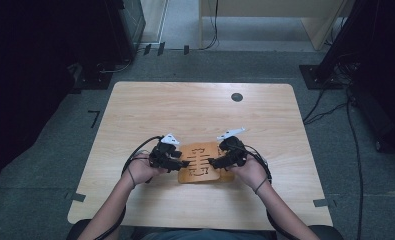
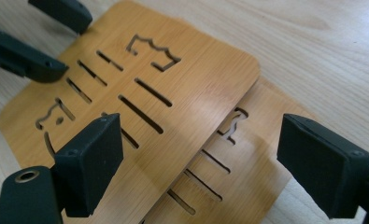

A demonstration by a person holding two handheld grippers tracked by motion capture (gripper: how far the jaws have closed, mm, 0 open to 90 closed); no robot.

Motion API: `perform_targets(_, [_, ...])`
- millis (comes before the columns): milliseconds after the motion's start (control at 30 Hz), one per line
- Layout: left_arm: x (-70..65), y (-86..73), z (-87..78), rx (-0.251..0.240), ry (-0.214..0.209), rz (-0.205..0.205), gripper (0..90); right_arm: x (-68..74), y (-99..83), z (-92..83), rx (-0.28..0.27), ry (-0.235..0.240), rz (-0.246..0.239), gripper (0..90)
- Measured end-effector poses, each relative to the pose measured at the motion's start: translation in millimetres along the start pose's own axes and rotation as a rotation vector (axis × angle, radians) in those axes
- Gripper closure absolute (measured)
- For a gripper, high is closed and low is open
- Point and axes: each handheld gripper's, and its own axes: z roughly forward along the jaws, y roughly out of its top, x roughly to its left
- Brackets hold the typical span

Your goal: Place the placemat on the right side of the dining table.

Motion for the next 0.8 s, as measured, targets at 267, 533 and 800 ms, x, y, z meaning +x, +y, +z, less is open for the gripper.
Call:
perform_targets(267, [-0.3,0.2,0.4,0.0,0.003,0.009,43.1,5.5,1.4,4.2,0.069,-0.012,0.063,23.5])
perform_targets(533, [-1.5,0.4,0.7,0.002,0.009,0.017,42.9,4.2,14.1,4.1,0.137,0.015,0.212,36.4])
perform_targets(800, [-1.7,0.3,0.7,0.002,0.01,0.017,43.0,0.6,22.9,6.1,0.177,0.029,0.262,42.6])
